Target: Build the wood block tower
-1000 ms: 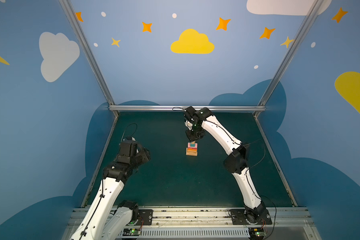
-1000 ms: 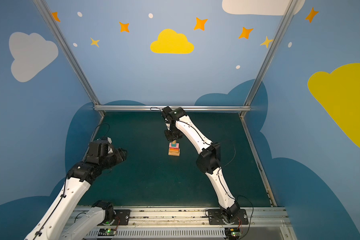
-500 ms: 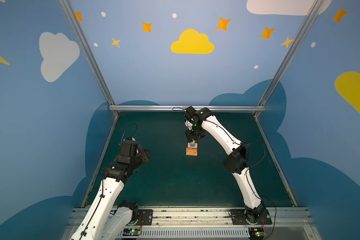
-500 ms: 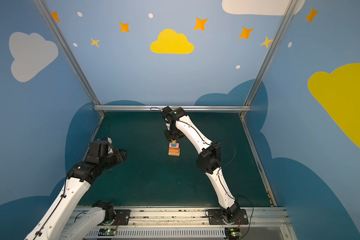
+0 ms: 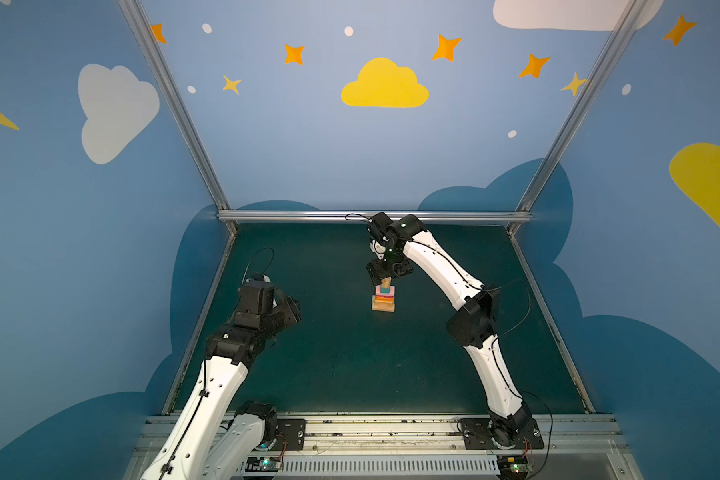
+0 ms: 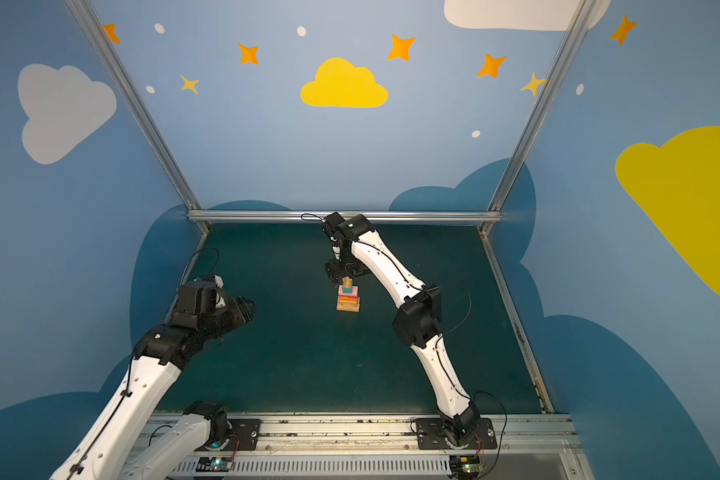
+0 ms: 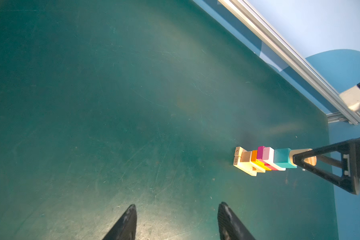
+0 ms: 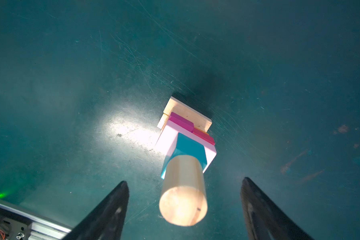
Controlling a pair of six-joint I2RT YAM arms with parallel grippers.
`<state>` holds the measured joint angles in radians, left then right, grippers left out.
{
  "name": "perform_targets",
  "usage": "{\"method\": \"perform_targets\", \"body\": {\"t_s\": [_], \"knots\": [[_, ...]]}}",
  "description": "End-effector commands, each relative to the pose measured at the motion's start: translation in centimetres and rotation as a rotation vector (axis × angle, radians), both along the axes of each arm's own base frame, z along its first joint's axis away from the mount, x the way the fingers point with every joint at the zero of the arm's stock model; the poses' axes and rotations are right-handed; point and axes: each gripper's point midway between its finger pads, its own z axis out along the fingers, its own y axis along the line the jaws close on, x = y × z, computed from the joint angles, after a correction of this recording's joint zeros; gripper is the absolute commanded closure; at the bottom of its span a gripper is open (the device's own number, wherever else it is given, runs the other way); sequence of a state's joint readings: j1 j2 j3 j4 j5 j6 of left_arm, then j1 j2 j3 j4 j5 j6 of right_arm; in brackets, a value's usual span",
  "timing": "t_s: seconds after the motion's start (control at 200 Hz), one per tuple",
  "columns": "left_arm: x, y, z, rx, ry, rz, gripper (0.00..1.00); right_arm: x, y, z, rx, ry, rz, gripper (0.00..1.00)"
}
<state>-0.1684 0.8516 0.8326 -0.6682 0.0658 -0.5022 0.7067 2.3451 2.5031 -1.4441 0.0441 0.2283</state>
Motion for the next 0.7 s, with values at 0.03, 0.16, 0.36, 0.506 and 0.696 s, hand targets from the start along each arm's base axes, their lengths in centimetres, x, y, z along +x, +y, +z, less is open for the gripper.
{"method": "perform_targets", "body": {"t_s": [0.03, 0.16, 0.36, 0.506, 0.696], "knots": [[0.0, 0.3, 0.0, 0.010, -0.011, 0.007, 0.37, 0.4, -1.4, 4.9, 0.054, -0.092, -0.035, 0.16], [0.1, 0.3, 0.0, 0.011, -0.008, 0.005, 0.35, 0.3, -2.5, 7.0, 0.064, -0.138, -0.053, 0.16], [0.0, 0.2, 0.1, 0.021, 0.001, -0.005, 0.35, -0.6, -5.0, 10.0, 0.055, -0.210, -0.094, 0.16], [-0.1, 0.3, 0.0, 0.029, 0.014, -0.010, 0.34, -1.6, -7.7, 12.0, 0.061, -0.276, -0.137, 0.14], [-0.4, 0.3, -0.5, 0.046, 0.042, -0.022, 0.18, -3.4, -12.9, 14.4, 0.106, -0.418, -0.243, 0.13]]}}
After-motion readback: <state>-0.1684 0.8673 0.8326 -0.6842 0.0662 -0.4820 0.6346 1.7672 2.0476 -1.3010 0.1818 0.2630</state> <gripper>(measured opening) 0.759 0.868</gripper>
